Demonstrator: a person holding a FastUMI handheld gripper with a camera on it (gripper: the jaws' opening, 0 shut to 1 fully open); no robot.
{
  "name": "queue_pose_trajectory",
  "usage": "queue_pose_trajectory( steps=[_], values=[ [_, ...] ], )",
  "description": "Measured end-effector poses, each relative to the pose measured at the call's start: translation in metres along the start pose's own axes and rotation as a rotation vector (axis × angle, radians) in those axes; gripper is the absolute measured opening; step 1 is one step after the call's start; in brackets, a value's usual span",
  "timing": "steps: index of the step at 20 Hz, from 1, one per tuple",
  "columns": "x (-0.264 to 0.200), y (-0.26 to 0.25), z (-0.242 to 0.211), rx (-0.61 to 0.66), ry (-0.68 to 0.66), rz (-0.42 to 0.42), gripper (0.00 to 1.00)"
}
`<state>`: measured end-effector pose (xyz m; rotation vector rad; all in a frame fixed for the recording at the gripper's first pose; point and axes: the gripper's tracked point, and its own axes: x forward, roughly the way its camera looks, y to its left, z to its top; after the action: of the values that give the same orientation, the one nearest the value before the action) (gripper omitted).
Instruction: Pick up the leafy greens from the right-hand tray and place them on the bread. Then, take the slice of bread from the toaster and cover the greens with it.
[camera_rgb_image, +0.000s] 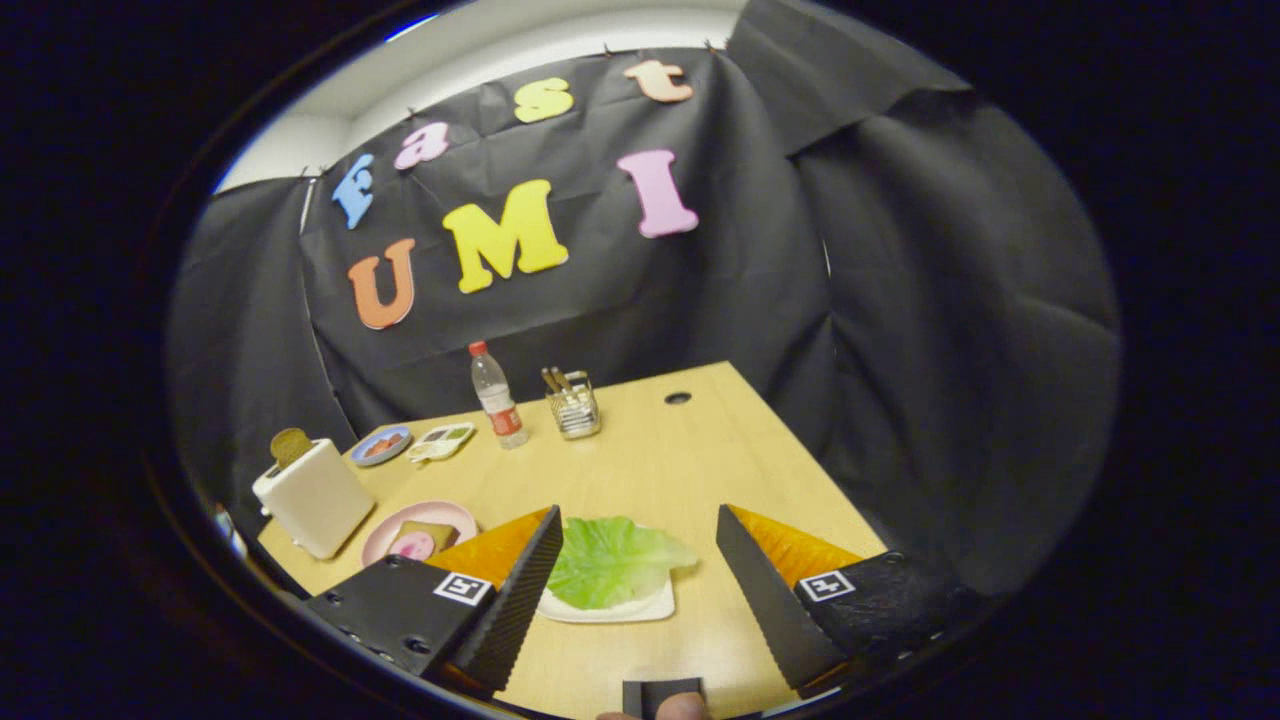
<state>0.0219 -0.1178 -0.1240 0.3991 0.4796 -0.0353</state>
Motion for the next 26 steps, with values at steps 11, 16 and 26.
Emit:
queue_pose_trajectory(
  steps=[11,16,26],
  values=[
    [0.068,-0.021,-0.048,0.424,0.267,-0.041,0.95],
    [0.082,-0.026,-0.055,0.492,0.291,-0.074,0.76],
    [0.1,-0.039,-0.057,0.546,0.284,-0.128,0.18]
  ],
)
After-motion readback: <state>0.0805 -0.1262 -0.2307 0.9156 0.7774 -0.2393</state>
